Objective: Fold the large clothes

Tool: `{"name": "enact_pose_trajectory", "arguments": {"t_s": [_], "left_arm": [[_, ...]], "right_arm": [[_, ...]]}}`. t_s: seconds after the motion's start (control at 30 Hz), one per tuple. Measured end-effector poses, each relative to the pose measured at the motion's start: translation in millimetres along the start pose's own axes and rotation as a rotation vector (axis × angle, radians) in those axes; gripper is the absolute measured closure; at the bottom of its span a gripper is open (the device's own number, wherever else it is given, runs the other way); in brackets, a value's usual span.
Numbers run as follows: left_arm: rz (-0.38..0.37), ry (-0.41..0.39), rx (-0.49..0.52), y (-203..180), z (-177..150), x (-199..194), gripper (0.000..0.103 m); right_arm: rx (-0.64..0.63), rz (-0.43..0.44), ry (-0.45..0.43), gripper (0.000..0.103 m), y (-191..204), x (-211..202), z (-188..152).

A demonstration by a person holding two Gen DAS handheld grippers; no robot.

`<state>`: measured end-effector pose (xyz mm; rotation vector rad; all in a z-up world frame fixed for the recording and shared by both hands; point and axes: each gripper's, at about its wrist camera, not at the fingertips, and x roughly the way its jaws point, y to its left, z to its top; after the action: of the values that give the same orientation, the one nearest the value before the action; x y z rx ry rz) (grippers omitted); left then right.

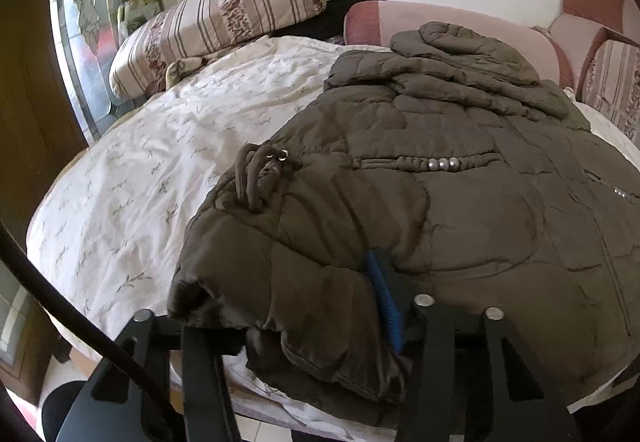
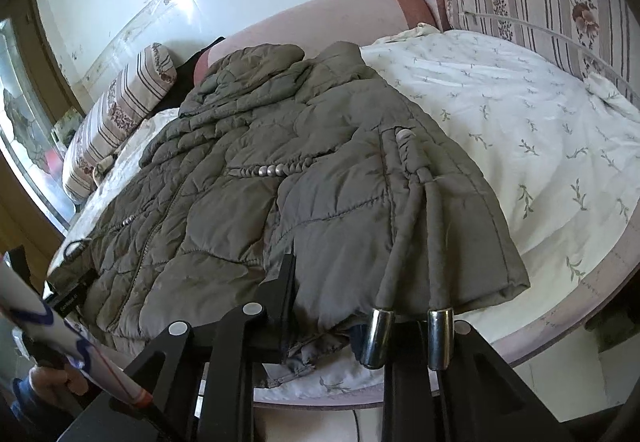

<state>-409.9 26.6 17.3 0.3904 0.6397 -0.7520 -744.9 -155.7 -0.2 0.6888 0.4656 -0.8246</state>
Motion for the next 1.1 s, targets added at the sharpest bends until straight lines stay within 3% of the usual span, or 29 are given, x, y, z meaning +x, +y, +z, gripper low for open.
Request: {"name": "enact_pose_trajectory", "arguments": {"t_s": [0.17, 0.5, 1.1], "left_arm": [[0.004, 0.0, 0.008, -0.2, -0.4, 1.7, 0.055], [0.004, -0.016, 0.027, -4.2, -1.2, -0.1, 0.066], [0.002, -0.069, 0.041, -7.2, 1.7, -13.5, 0.075]], "right_arm": [[0.001, -0.014, 0.018, 0.079, 0.1, 3.6, -2.5], [-0.017, -0.038, 0.029, 0.076, 3.6, 5.0, -3.9], [-0.059, -0.051, -0.05, 0.082, 12.2, -11.2, -3.7]]}}
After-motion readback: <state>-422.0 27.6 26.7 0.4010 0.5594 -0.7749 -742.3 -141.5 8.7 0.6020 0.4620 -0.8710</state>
